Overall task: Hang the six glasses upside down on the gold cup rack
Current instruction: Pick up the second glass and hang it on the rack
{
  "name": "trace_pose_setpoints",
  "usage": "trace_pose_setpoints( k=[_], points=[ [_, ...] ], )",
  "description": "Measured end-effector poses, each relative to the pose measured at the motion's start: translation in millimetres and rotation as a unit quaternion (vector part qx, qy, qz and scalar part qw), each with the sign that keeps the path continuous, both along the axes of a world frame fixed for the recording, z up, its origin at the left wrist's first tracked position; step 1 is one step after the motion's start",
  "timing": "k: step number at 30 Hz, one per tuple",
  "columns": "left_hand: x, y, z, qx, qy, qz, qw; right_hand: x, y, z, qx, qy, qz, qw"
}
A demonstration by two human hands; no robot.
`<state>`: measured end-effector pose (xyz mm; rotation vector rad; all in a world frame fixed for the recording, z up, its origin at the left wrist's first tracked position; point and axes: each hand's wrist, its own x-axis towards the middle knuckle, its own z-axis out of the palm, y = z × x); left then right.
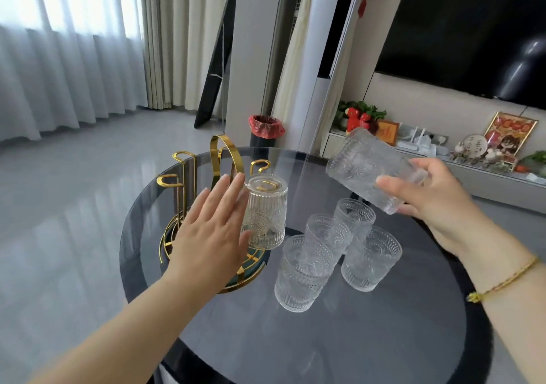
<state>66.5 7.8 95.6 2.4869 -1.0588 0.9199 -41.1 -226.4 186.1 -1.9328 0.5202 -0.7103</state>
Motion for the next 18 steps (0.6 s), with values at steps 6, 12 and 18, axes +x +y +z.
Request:
trace_pose_setpoints(
  k=[6, 12, 18],
  points=[
    [0.8, 5.2, -6.4, 0.005, -0.017, 0.011, 1.0, 43.1, 8.6, 19.4, -0.059, 0.026, -0.003, 0.998],
    [-0.4, 8.9, -3.4, -0.008, 0.02, 0.005, 1.0, 94.1, 31.0, 44.9, -0.15, 0.056, 0.034, 0.987],
    [1.2, 10.3, -6.0, -0.01, 0.006, 0.001, 1.0, 134.3, 56.4, 52.0, -0.219, 0.111, 0.083, 0.966]
  ],
)
